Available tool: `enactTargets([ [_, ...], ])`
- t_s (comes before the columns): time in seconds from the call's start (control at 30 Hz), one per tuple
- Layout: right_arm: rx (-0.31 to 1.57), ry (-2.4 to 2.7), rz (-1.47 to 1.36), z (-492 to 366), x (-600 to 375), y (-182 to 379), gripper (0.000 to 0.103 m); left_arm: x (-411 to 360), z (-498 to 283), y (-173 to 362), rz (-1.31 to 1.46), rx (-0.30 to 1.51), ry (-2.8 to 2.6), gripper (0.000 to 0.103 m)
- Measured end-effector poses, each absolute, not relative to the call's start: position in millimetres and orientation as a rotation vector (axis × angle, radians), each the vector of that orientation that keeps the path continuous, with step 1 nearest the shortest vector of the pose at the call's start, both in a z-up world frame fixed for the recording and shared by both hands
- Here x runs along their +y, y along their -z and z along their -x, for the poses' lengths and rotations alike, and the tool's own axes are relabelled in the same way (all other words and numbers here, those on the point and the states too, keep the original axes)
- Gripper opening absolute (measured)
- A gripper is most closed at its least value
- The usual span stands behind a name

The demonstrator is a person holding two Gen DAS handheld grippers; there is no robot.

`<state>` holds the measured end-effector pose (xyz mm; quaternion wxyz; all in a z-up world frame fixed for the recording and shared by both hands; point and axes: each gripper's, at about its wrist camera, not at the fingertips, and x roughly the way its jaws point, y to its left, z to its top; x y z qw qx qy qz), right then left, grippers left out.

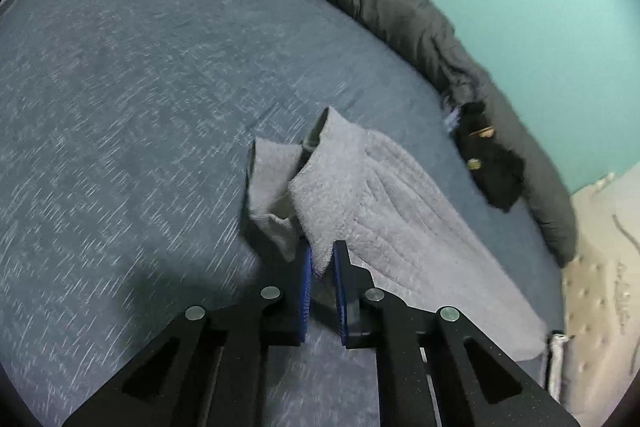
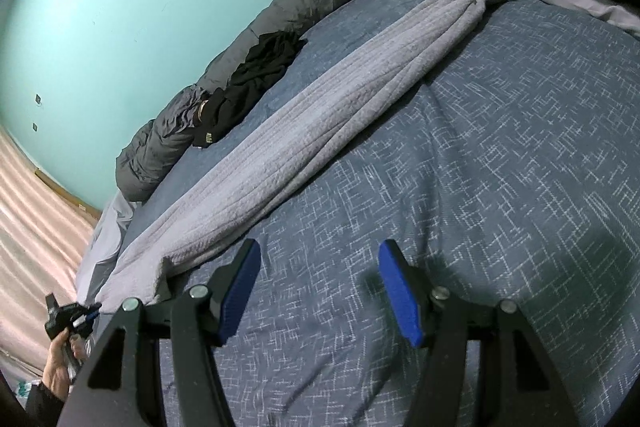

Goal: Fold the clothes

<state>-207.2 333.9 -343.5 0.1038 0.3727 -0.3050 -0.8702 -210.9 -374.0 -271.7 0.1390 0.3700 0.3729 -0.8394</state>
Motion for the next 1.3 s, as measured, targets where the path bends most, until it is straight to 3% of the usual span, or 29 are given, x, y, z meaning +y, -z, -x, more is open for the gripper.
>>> enactTargets([
  [0.2, -0.903, 2.561, -1.097, 204, 333, 341, 0.062, -387, 190, 321, -1.163, 1.195, 2.299, 0.011],
  [0.33, -0.911, 2.569, -1.085, 203, 335, 338, 0.062, -387, 192, 325, -1.154, 1.213, 2.296, 0.016],
  [0.4, -0.912, 2.565, -1.092, 204, 335, 340, 0.062, -387, 191, 319, -1.134, 1.207, 2.307, 0.035],
  [0.43, -0.913, 2.564, -1.096, 204, 335, 340, 0.062, -388, 191, 316, -1.121, 1.202, 2.309, 0.054],
  [0.63, -0.884, 2.545, -1.112, 205, 326, 342, 0.062, -399, 198, 312, -1.084, 1.250, 2.286, 0.071],
  [0.83, -0.885, 2.548, -1.117, 206, 326, 342, 0.062, -411, 219, 334, -1.075, 1.371, 2.235, 0.070],
  [0.93, -0.888, 2.546, -1.123, 207, 327, 343, 0.062, -414, 225, 334, -1.078, 1.357, 2.249, 0.046],
  [0.97, -0.887, 2.544, -1.124, 207, 326, 343, 0.062, -415, 226, 332, -1.078, 1.343, 2.257, 0.030],
  [1.03, -0.882, 2.538, -1.127, 208, 326, 343, 0.062, -416, 226, 328, -1.089, 1.315, 2.273, 0.022],
  [1.3, -0.823, 2.505, -1.145, 210, 313, 339, 0.062, -426, 227, 334, -1.127, 1.277, 2.284, 0.020],
])
